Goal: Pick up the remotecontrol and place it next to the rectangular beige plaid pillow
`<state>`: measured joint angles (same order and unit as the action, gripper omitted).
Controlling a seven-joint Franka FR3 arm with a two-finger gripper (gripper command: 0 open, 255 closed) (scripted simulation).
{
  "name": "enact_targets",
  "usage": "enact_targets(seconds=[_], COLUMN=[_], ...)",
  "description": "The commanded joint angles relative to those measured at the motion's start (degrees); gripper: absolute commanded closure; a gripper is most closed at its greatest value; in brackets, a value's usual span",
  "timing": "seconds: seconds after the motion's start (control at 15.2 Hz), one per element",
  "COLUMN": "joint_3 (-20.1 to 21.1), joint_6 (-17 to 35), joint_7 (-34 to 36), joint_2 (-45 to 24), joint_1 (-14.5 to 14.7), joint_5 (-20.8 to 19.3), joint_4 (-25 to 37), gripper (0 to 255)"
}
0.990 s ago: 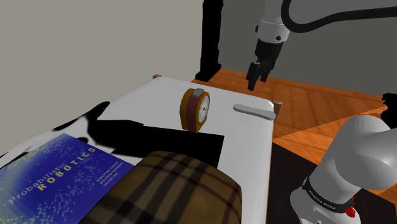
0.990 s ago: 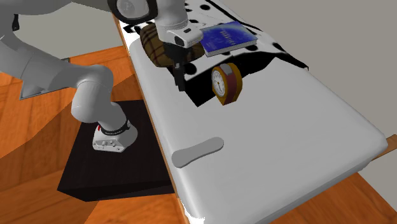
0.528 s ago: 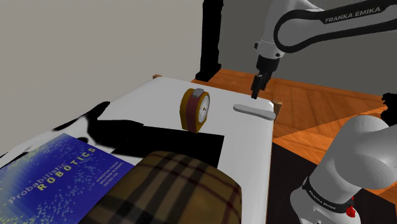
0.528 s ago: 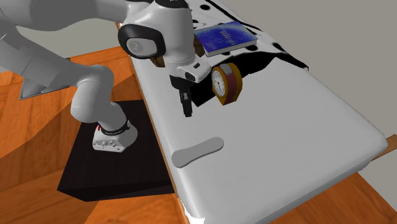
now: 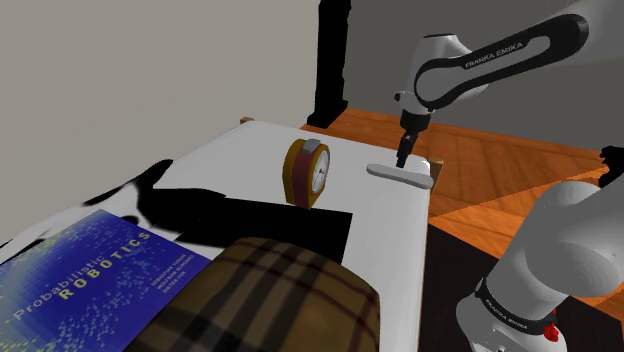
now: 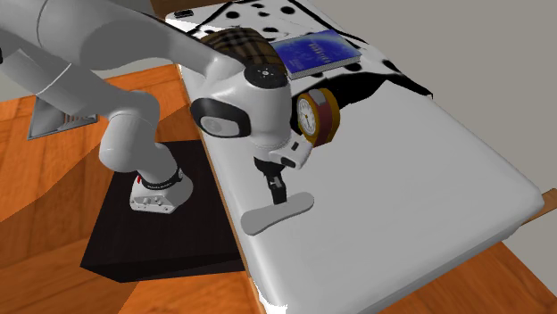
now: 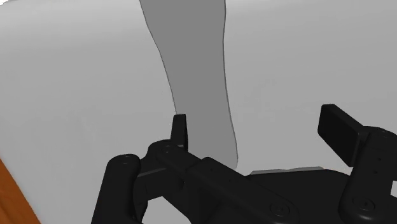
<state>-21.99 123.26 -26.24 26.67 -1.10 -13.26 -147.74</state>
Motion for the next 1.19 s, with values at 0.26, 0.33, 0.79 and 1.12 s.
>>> enact_targets(seconds=[0.26, 0.33, 0.79, 1.12], joint_3=[-5.5, -5.6, -6.5, -6.5], joint_6=[7.8, 8.7, 13.0, 13.0], joint_7=[-8.8, -8.9, -9.6, -9.6], joint_2=[-9.4, -10.0, -13.0, -13.0], joint_1=[1.1, 1.1, 1.5, 1.5], joint_5=[1.2, 1.3, 2.0, 2.0], joint_4=[1.0, 0.7, -0.8, -0.8], gripper=[0, 0, 0, 0])
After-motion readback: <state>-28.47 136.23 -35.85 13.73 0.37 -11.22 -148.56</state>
